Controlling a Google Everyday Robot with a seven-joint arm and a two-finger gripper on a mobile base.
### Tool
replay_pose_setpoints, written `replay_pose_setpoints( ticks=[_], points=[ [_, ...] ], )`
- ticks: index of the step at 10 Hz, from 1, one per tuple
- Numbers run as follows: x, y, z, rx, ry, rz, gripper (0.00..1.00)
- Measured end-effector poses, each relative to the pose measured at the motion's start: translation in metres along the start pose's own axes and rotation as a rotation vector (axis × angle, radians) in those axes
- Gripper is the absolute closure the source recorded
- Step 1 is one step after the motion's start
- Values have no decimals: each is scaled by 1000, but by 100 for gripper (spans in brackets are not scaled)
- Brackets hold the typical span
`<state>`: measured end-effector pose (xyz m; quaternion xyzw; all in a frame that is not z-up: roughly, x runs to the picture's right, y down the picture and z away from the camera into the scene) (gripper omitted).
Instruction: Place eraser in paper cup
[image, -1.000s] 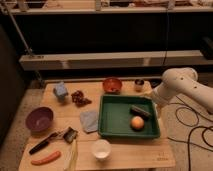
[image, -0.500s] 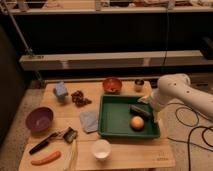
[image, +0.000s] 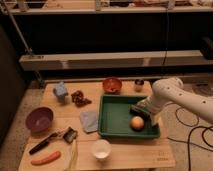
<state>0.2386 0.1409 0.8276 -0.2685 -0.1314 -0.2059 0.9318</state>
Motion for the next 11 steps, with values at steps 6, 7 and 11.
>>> replay_pose_setpoints(
  ticks=[6,7,11],
  points=[
    [11,-6,17,-3,13,62,20],
    [14,-8,20,-4,14,70,20],
    [20,-14,33,-13,17,89,21]
  ],
)
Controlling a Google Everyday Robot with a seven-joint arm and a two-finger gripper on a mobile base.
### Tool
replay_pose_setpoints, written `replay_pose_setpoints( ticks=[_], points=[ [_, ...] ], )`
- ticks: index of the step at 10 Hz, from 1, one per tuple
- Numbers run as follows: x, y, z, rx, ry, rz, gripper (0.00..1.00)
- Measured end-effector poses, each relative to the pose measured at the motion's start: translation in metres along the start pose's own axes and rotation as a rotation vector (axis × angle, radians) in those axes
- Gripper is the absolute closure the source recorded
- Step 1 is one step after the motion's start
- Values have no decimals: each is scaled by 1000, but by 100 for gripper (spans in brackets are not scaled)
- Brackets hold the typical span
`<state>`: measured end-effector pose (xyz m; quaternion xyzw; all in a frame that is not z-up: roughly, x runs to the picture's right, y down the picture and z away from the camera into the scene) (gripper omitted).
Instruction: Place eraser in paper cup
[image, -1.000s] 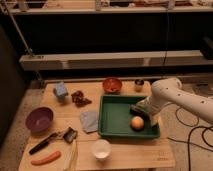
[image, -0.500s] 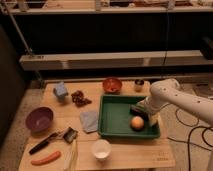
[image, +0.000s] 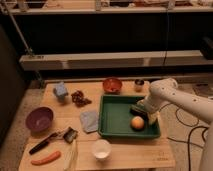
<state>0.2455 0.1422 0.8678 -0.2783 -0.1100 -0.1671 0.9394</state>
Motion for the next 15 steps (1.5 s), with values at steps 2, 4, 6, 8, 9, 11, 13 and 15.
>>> replay_pose_setpoints(
  ticks=[2,4,6,8,9,11,13,15],
  points=[
    [0,2,7,-8,-4,1,35],
    [-3,4,11,-11,-16,2,53],
    [-5,4,9,2,-36,1,76],
    [-4,1,-11,35,-61,1,96],
    [-4,-1,-26,56,-71,-1,100],
    [-4,-4,-60,93,-87,-10,100],
    [-12,-3,-96,122,-121,-42,100],
    [-26,15,-119,138,-149,-81,100]
  ],
)
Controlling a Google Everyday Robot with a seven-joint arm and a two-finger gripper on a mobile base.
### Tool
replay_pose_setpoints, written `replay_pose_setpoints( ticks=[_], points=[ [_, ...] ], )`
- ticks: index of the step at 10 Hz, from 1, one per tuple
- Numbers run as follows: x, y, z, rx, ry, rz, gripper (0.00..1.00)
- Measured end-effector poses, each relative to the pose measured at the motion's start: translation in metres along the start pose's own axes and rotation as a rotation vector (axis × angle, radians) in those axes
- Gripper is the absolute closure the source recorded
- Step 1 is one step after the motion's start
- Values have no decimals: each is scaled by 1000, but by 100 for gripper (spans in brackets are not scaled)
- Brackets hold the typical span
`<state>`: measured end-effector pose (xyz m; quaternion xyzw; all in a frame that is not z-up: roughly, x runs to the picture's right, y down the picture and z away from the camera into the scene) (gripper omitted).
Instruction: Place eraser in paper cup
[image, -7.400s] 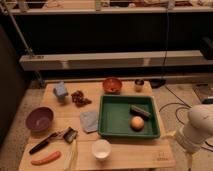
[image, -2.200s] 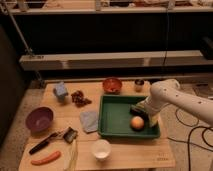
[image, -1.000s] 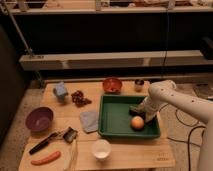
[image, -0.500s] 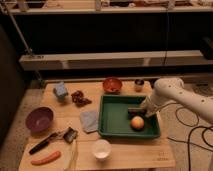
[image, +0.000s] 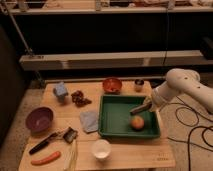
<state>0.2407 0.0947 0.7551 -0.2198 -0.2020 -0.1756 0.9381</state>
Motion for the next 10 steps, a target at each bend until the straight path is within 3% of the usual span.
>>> replay_pose_setpoints(
  ticks=[2,4,6,8,10],
  points=[
    [-24,14,-22,19,9,-47,100],
    [-66,25,-37,40,-1,-120,100],
    [-106,26,-44,55,-17,-200,100],
    [-139,24,-42,58,-59,-272,100],
    [-160,26,-38,59,-83,-319,100]
  ],
)
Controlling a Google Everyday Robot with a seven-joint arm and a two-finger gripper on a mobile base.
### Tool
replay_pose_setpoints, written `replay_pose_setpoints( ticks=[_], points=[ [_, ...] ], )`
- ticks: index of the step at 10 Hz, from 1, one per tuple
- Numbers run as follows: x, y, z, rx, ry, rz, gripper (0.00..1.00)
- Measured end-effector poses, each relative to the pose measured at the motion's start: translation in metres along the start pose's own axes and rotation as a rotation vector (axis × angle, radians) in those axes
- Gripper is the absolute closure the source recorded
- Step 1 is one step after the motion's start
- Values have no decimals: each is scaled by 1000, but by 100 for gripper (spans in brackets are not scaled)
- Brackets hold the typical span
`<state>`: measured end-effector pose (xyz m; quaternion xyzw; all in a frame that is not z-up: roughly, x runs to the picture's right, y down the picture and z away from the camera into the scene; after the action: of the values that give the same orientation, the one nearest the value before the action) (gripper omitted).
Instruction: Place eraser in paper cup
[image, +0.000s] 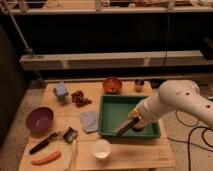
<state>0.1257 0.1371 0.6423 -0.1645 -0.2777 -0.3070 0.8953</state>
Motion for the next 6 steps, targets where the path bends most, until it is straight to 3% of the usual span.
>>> replay_pose_setpoints(
  ticks=[3,4,6],
  points=[
    [-31,-6,11,10,20,-58,100],
    [-42,-7,16,26,39,-74,100],
    [-51,-11,26,69,37,-96,100]
  ],
)
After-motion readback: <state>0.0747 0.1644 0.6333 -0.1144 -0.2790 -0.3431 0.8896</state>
